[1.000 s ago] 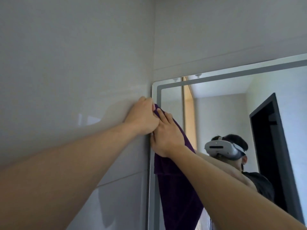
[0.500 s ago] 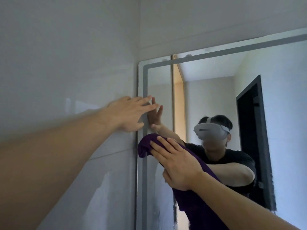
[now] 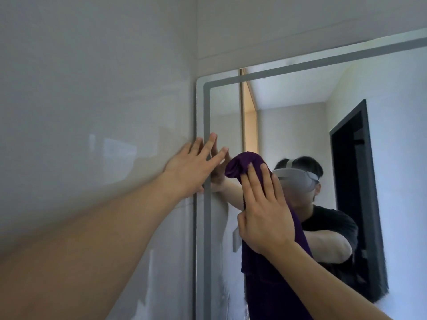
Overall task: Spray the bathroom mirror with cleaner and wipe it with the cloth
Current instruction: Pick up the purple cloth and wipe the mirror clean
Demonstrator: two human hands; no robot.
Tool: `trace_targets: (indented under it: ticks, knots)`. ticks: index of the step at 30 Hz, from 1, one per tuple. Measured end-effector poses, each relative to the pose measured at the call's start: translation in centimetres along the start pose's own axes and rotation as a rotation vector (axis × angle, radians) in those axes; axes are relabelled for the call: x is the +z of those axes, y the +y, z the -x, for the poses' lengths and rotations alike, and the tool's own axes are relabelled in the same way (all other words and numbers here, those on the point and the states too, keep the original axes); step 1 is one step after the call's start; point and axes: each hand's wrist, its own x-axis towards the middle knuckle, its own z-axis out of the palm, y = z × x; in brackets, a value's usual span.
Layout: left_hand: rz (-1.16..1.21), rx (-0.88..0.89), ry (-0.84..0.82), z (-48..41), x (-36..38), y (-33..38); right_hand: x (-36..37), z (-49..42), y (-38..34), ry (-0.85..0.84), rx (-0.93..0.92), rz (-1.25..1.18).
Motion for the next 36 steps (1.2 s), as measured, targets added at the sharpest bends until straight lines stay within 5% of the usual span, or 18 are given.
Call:
trace_targets:
  ticks: [5,12,21,36]
  knots:
    - [0.046,-0.010,0.038,0.0,0.4,-0.1,1.4,0.4,-4.1,-0.012,0.026,-0.053]
    - [0.142,-0.009,0.116,0.3,0.2,0.0,5.0,4.0,-9.8,-0.165,-0.304,-0.065]
    - [0.097,-0.028,0.051,0.6,-0.3,0.1,3.2,4.8,-3.9,-0.240,-0.604,0.062]
    - [0.233,-0.022,0.034,0.6,-0.7,-0.2,-7.1,8.4,19.8,0.016,0.105,0.029]
